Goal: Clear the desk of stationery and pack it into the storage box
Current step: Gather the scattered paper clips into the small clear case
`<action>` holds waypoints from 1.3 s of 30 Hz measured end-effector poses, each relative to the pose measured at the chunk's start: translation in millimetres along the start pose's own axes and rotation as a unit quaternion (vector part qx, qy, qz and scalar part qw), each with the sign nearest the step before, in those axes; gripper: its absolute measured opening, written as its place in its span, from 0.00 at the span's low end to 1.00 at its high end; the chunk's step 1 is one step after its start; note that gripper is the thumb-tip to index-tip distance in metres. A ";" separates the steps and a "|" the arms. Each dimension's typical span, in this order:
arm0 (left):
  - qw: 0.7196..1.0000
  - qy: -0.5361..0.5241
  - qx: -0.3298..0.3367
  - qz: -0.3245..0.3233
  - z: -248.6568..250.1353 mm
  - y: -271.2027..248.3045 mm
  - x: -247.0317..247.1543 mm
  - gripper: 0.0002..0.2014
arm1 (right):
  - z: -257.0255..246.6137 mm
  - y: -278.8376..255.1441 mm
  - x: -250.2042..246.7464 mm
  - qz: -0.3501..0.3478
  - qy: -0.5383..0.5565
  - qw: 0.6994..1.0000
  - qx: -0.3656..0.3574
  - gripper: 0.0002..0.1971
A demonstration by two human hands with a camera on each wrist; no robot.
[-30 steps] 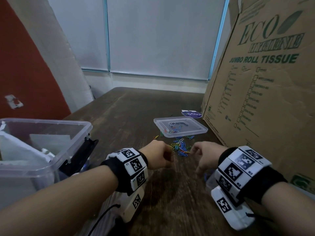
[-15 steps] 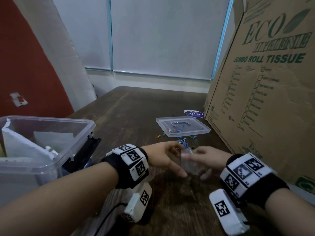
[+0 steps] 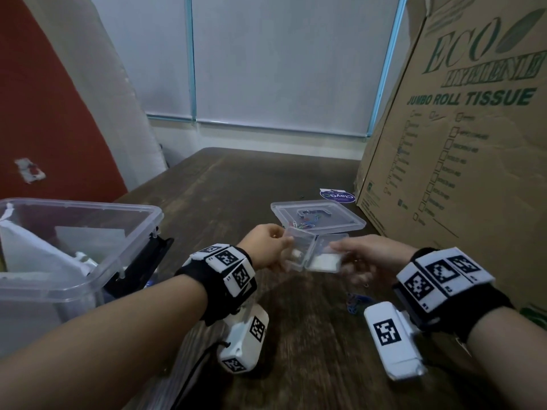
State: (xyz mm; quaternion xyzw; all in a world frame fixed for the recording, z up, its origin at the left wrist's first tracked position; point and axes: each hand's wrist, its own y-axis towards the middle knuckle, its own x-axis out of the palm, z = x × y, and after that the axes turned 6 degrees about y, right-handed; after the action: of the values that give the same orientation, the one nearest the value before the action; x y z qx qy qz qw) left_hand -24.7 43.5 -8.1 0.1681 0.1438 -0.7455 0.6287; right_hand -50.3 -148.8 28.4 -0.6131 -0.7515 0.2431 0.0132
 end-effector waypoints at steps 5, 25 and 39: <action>0.994 0.081 -0.037 0.059 -10.7 4.0 -4.2 0.09 | 20.4 -4.0 -20.2 0.120 -0.406 0.901 0.090 0.44; 0.883 0.413 0.134 0.178 3.4 10.5 -2.6 0.13 | 37.5 10.4 4.4 0.165 -0.496 0.849 0.075 0.21; 0.858 0.463 0.167 0.151 0.5 12.9 10.1 0.13 | 53.6 -29.9 7.1 0.101 -0.494 0.848 0.160 0.20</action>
State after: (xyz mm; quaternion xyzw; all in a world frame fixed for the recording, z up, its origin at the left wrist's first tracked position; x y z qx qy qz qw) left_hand -13.6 32.1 -12.1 0.6156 0.2645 -0.4905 0.5573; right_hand -96.5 -164.8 -9.4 -0.4736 -0.5436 0.6309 -0.2867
